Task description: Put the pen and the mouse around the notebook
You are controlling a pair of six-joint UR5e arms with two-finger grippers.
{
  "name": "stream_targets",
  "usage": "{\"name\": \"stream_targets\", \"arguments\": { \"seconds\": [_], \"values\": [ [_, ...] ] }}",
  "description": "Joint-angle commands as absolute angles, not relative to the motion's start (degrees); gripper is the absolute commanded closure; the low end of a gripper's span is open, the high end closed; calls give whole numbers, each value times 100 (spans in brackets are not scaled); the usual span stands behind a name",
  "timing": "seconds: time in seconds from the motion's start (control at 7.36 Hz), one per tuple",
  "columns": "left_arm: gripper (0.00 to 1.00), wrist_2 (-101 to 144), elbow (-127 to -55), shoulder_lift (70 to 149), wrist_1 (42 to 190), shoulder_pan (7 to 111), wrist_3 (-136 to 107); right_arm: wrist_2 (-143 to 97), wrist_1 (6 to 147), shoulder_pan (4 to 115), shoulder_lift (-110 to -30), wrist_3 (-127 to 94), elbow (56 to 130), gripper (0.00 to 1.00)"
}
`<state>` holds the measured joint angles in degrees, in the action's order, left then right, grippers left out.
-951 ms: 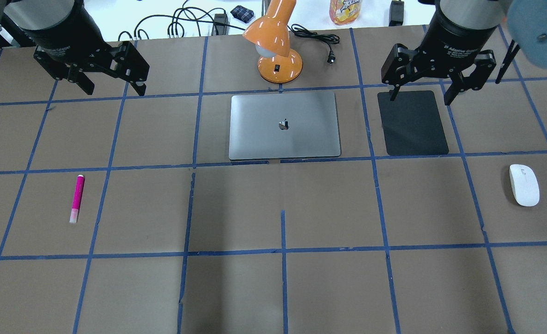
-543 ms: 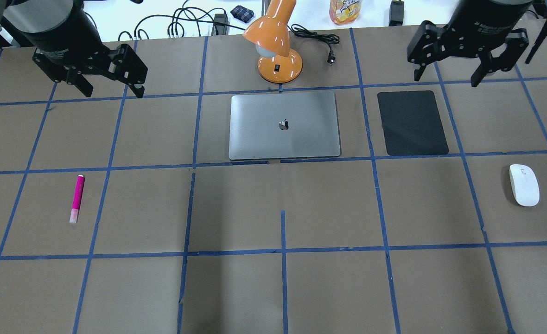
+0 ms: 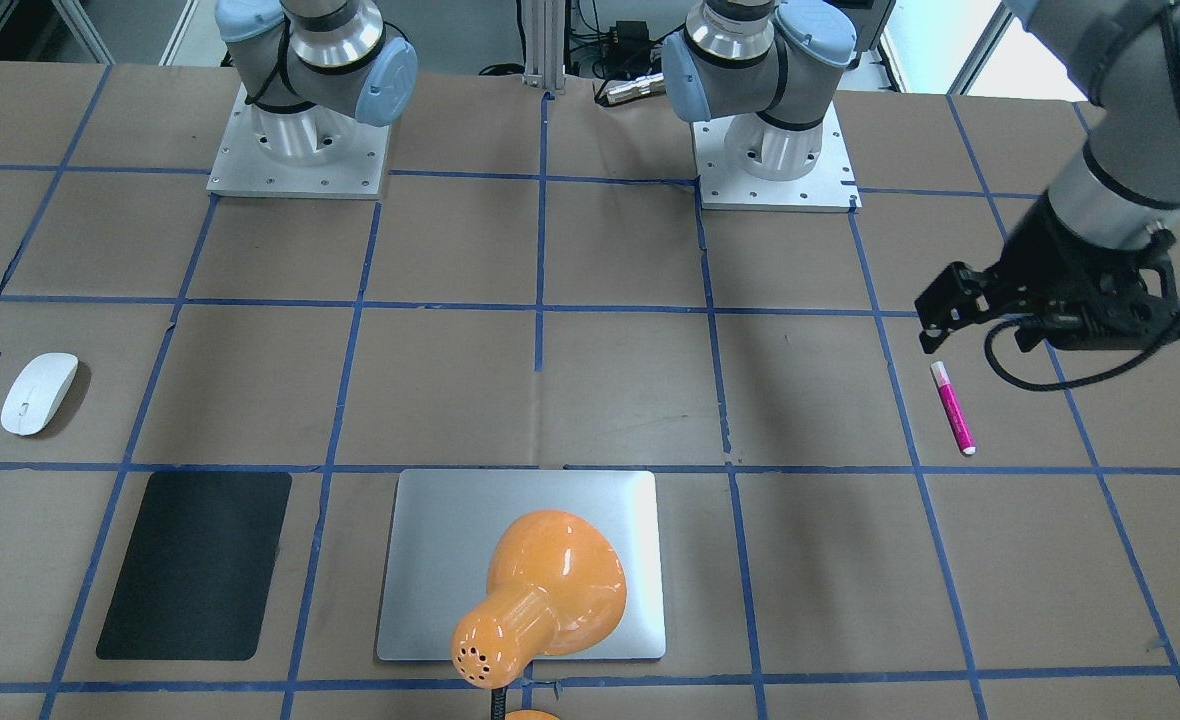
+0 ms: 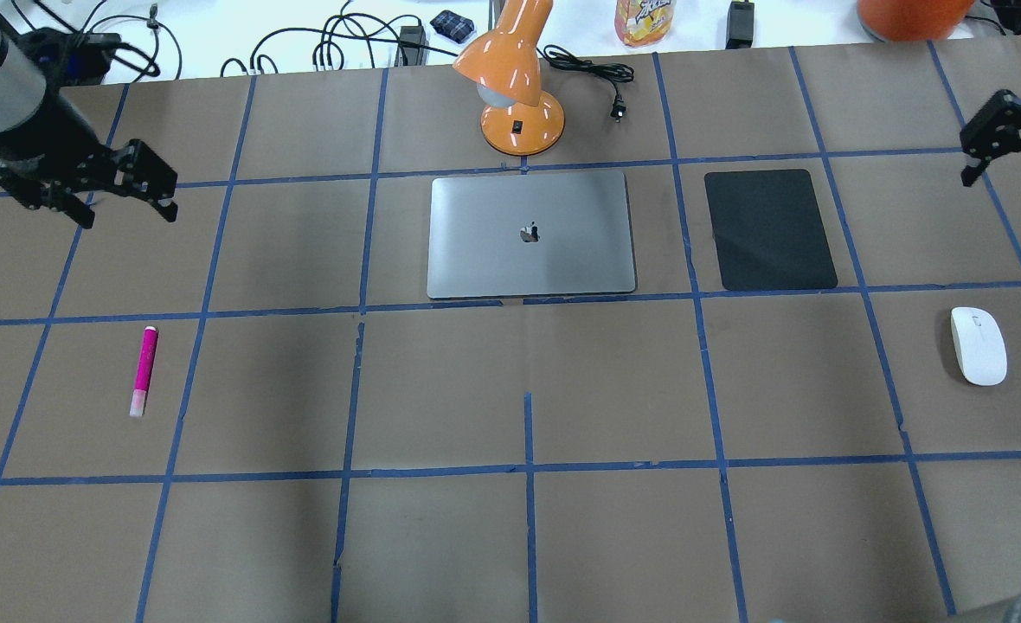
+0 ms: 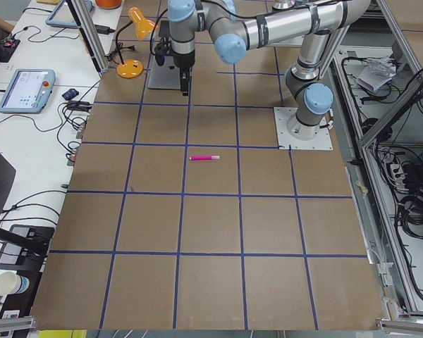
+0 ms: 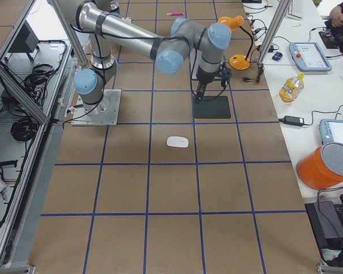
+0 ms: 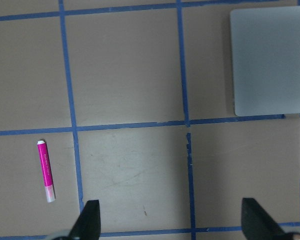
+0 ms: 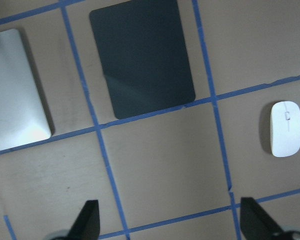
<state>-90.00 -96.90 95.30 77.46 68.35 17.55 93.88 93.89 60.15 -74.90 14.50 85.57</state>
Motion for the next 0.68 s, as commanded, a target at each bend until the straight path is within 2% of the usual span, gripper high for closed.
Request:
{"name": "stream_targets", "arguments": {
  "seconds": [0.0, 0.27, 0.54],
  "values": [
    [0, -8948, -10963, 9886, 6231, 5568, 2510, 9536, 10103, 5590, -6701, 2248, 8770, 0],
    [0, -9009, -11922, 10272, 4210, 5484, 3479, 9536, 11289, 5546, -6548, 2460, 9680, 0],
    [0, -8991, -12137, 10538, 3946, 5502, 3568, 9527, 12249, 5232, -6565, 3083, 10499, 0]
  ]
}}
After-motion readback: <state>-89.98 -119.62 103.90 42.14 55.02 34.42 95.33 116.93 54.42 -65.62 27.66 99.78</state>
